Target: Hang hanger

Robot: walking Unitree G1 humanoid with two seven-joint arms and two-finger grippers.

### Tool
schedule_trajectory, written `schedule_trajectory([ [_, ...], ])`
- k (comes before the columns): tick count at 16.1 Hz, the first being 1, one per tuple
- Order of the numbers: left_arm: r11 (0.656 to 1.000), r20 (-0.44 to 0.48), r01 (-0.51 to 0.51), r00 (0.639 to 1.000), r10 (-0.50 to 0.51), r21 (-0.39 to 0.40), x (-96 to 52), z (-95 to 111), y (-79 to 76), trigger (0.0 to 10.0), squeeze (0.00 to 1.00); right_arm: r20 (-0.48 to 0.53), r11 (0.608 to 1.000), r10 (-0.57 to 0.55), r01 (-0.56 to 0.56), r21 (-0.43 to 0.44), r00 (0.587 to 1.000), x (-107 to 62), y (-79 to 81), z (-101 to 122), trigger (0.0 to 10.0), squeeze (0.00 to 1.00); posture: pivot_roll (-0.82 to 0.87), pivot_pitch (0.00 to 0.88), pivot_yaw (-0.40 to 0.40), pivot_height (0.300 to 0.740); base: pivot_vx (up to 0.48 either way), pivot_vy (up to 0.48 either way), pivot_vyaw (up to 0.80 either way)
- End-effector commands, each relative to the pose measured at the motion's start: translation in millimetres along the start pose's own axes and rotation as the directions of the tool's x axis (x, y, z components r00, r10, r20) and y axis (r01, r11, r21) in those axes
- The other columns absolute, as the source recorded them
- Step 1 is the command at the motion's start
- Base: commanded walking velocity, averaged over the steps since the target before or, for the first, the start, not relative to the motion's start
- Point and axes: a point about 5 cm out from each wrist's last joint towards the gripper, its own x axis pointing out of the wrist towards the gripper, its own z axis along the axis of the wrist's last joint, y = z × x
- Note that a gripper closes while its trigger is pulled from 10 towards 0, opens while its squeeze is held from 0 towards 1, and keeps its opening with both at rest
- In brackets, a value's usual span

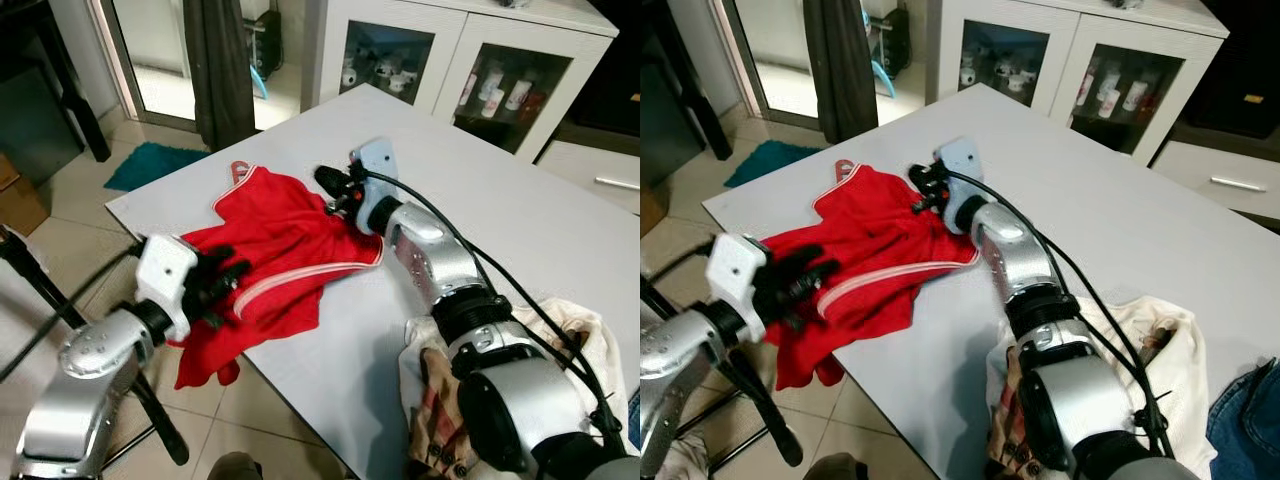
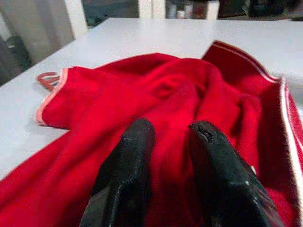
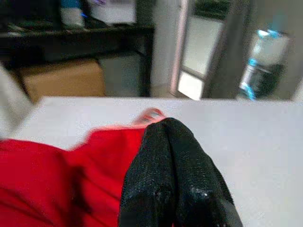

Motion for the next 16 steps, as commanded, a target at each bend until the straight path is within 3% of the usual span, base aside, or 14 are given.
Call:
schedule_trajectory([
  [1,0.999,0.003,0.026,1.0,-0.026,0.021,1.0,1,-5.8,10.0,0.0,-0.016,0.993,0.118,-0.117,0.022,0.993,0.1,13.9,-5,10.0,0.0,0.18,0.008,-0.067,0.74,0.0,0.0,0.0],
  [3,0.999,-0.02,-0.006,1.0,0.007,0.041,0.7,-2,-3.6,10.0,0.0,-0.152,0.953,0.303,-0.304,0.023,0.941,-7.4,37.0,-33,10.0,0.0,0.18,0.01,-0.07,0.74,0.0,0.0,0.0],
  [7,0.994,-0.025,-0.073,0.997,0.076,0.075,-2.9,-1,8.1,10.0,0.0,-0.333,0.906,0.416,-0.419,0.066,0.846,-27.2,46.8,-65,10.0,0.0,0.18,0.012,-0.071,0.74,0.0,0.0,0.0],
  [11,0.991,-0.052,-0.095,0.994,0.1,0.092,-1.9,-3,9.9,10.0,0.0,-0.454,0.92,0.355,-0.391,0.016,0.818,-35.7,37.6,-79,10.0,0.0,0.17,0.013,-0.069,0.74,0.0,0.0,0.0],
  [14,0.954,-0.216,-0.097,0.963,0.163,0.285,-13.9,-19,24.9,10.0,0.0,-0.518,0.932,0.298,-0.362,-0.024,0.802,-42.4,26.5,-85,10.0,0.0,0.17,0.012,-0.069,0.74,0.0,0.0,0.0],
  [16,0.926,-0.203,-0.173,0.947,0.25,0.336,-22.1,-15,43.6,10.0,0.0,-0.544,0.934,0.28,-0.356,-0.038,0.791,-46.3,22.2,-88,10.0,0.0,0.17,0.013,-0.068,0.74,0.0,0.0,0.0],
])
